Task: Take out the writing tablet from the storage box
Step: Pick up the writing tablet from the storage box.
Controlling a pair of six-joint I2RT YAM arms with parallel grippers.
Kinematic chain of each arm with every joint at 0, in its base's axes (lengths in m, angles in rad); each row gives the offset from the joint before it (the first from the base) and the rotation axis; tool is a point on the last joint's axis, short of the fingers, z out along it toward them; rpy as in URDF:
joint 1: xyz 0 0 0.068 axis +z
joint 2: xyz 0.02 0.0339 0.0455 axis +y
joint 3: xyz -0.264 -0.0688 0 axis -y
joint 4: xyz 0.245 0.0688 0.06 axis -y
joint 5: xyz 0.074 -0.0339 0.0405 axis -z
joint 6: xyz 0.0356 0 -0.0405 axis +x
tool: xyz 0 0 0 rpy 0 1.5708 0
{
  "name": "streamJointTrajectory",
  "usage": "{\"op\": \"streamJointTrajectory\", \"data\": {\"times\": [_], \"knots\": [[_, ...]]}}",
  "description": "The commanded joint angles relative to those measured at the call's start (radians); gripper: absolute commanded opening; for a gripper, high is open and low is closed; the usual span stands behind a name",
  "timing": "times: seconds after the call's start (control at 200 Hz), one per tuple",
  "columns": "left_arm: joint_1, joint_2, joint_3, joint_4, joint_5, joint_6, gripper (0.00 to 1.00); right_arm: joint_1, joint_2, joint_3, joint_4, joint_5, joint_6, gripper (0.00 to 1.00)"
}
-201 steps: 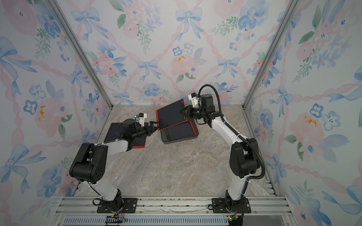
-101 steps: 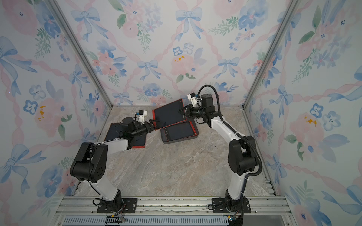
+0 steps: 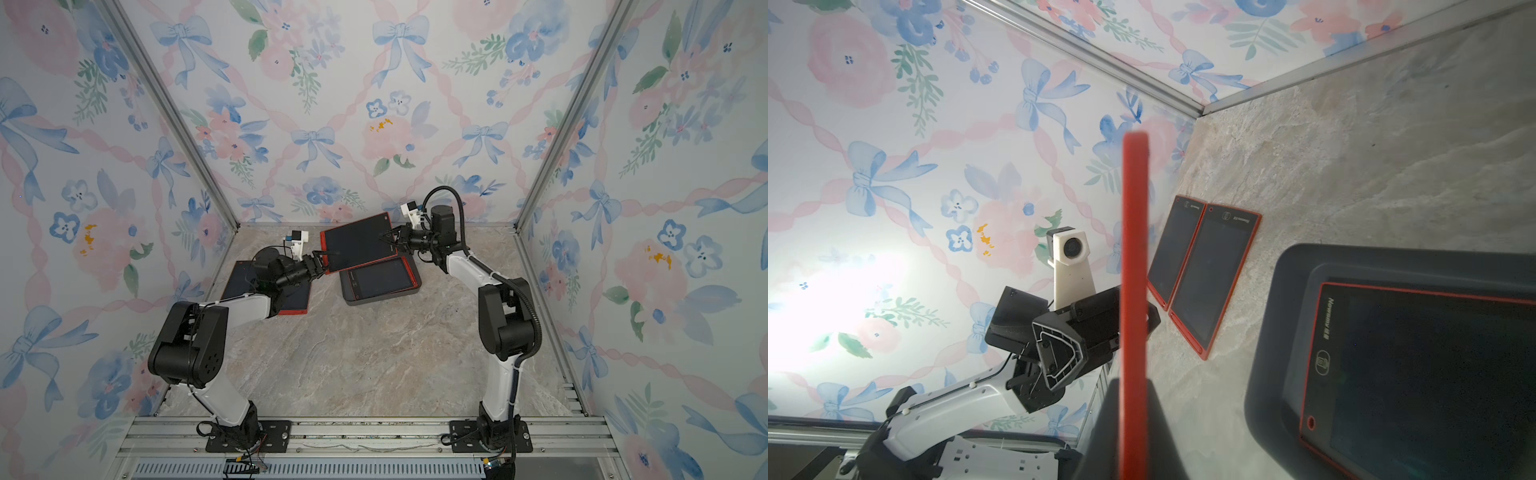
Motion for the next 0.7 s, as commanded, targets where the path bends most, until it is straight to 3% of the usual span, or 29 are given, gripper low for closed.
{"op": "streamJointTrajectory", "data": {"times": [0.0,0.41,0.69], "knots": [[0.003,0.002,0.000,0.108,0.050,-0.046,0.68,-0.009,0.069,-0.009,0.247,-0.077,0.159,0.03],[0.015,0.031,-0.035,0.309,0.070,-0.188,0.34,-0.029,0.178,0.021,0.544,-0.163,0.389,0.06],[0.024,0.139,-0.055,0.723,0.093,-0.480,0.19,-0.031,0.288,0.101,0.857,-0.200,0.688,0.08]]}}
